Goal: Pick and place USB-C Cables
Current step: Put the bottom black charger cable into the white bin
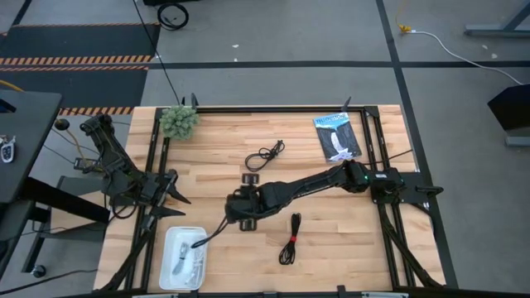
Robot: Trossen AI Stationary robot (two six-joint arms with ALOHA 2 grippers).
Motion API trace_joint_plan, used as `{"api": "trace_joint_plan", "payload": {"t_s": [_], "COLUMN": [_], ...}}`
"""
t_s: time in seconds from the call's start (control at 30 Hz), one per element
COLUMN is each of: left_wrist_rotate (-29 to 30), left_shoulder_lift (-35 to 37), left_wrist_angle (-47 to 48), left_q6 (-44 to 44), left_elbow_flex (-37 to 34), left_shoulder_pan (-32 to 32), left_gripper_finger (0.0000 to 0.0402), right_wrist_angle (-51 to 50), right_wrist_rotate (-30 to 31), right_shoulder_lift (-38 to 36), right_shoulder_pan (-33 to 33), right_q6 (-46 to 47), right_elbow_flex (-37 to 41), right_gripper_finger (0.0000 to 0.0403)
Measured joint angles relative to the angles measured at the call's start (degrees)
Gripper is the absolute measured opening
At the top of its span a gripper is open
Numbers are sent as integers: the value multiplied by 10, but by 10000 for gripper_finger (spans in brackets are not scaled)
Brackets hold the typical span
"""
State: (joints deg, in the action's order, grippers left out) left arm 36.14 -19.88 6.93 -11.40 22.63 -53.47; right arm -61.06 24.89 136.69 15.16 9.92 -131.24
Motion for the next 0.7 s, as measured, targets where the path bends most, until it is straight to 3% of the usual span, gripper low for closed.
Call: {"api": "trace_joint_plan", "payload": {"t_s": [0.23, 0.33, 0.43, 0.57, 0.7], "left_wrist_rotate": [0, 1, 1, 1, 1], "left_shoulder_lift": [0, 0, 0, 0, 0], "left_wrist_angle": [6, 6, 6, 6, 6], "left_q6": [34, 42, 42, 42, 41], "left_elbow_flex": [0, 0, 0, 0, 0], "left_shoulder_pan": [0, 0, 0, 0, 0], "left_gripper_finger": [172, 172, 172, 172, 172], "right_wrist_angle": [-168, -220, -246, -293, -290], "right_wrist_rotate": [-182, -221, -220, -211, -200], "right_shoulder_lift": [0, 0, 0, 0, 0], "right_shoulder_pan": [43, 57, 73, 92, 111], "right_q6": [144, 236, 278, 257, 86], "right_elbow_flex": [0, 0, 0, 0, 6], "right_gripper_finger": [172, 172, 172, 172, 172]}}
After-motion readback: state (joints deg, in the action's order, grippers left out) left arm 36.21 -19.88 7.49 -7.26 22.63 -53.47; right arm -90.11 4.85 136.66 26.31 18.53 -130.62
